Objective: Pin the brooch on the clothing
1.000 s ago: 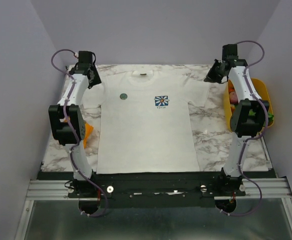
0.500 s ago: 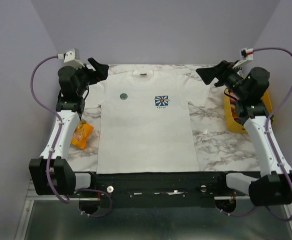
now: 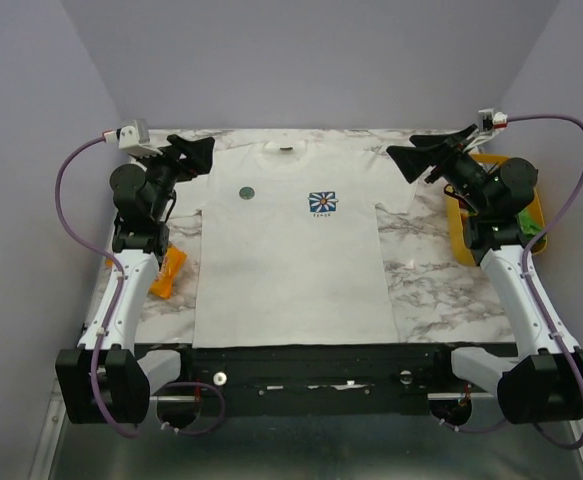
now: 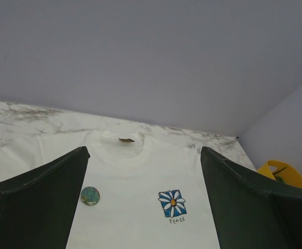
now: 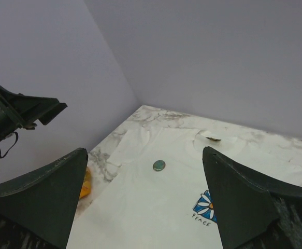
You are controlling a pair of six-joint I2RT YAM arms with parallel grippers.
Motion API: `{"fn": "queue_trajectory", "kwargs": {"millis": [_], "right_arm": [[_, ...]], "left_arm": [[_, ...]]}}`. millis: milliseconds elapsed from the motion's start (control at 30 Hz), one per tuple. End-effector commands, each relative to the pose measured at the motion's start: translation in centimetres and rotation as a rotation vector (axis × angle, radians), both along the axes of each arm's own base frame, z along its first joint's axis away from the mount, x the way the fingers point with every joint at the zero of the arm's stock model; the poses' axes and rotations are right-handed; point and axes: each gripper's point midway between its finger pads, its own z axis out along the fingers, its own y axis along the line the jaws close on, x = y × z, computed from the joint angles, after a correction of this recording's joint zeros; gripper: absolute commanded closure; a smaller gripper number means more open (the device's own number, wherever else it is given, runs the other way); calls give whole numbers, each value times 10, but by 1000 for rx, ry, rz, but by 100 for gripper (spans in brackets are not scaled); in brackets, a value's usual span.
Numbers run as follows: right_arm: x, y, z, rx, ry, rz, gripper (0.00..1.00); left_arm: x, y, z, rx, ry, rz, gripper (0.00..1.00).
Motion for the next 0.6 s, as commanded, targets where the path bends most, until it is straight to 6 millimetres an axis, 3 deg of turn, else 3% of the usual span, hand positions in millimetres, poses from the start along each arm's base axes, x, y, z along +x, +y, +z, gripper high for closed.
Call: {"fn": "queue_trajectory", "kwargs": {"millis": [0,567], "right_arm": [[-6,6,15,2,-48,56,0],[5,11,3,-1,-9,88,0]], "left_arm": [[1,0,13,-14,-50,-5,1],[2,-3,17,-18,-60,-21,1]]}}
